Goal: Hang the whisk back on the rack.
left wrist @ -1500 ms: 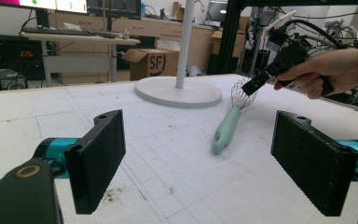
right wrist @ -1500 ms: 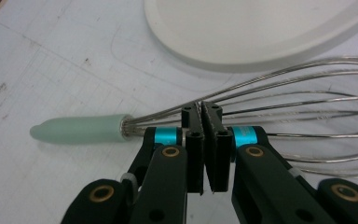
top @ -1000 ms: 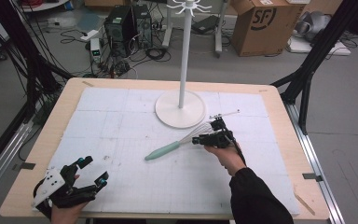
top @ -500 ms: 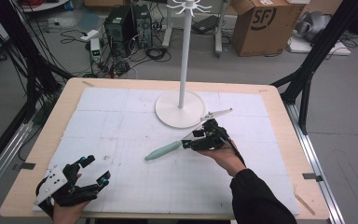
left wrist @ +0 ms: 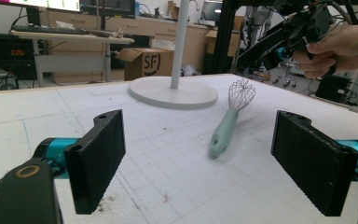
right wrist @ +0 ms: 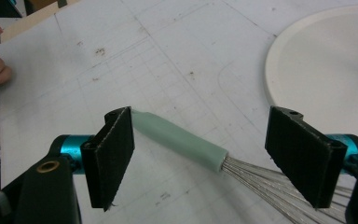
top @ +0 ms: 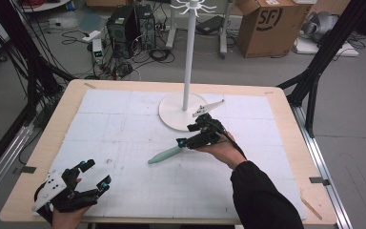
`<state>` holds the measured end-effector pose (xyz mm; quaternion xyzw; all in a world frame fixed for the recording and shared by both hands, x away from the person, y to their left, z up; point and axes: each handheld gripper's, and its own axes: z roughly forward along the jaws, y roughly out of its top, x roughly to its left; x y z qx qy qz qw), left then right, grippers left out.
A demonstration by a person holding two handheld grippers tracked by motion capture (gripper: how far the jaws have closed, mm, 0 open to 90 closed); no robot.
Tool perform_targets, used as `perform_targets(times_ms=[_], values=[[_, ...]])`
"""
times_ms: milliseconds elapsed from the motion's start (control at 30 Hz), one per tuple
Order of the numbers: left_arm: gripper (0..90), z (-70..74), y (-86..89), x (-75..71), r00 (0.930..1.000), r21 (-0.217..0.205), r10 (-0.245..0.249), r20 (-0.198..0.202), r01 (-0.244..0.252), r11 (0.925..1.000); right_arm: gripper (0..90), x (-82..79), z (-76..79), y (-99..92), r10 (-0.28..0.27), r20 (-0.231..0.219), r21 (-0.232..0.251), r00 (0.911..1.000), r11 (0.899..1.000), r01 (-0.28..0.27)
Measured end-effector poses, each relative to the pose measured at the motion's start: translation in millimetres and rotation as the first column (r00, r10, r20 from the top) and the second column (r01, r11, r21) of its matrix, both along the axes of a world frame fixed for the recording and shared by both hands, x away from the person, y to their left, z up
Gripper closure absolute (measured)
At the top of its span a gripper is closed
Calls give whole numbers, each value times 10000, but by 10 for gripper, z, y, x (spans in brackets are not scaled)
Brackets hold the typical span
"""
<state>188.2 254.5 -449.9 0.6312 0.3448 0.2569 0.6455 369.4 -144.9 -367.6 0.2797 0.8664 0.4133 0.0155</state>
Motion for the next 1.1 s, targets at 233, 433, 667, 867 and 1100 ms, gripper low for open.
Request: perform_targets(times_ms=[233, 433, 667, 867, 1100], values=[[181, 2, 37, -35, 9999, -11, 117, 3, -117, 9999, 271, 125, -89, 126, 812, -1072, 224, 9909, 9966, -793], [182, -3, 57, -59, 9998, 20, 198, -10, -198, 9998, 275, 207, -232, 199, 1053, -1730, -8, 9793, 9943, -1071], [182, -6, 96, -73, 9996, -22, 298, -29, -298, 9996, 300, 282, -356, 211, 1122, -1709, -800, 9789, 9886, -1272], [182, -8, 99, -77, 9994, -8, 339, -54, -339, 9994, 318, 302, -449, 266, 1417, -1683, -1258, 9755, 9784, -1638], [184, -12, 106, -81, 9995, 0, 314, -69, -314, 9995, 330, 309, -531, 316, 1537, -1869, -1651, 9703, 9687, -1853]])
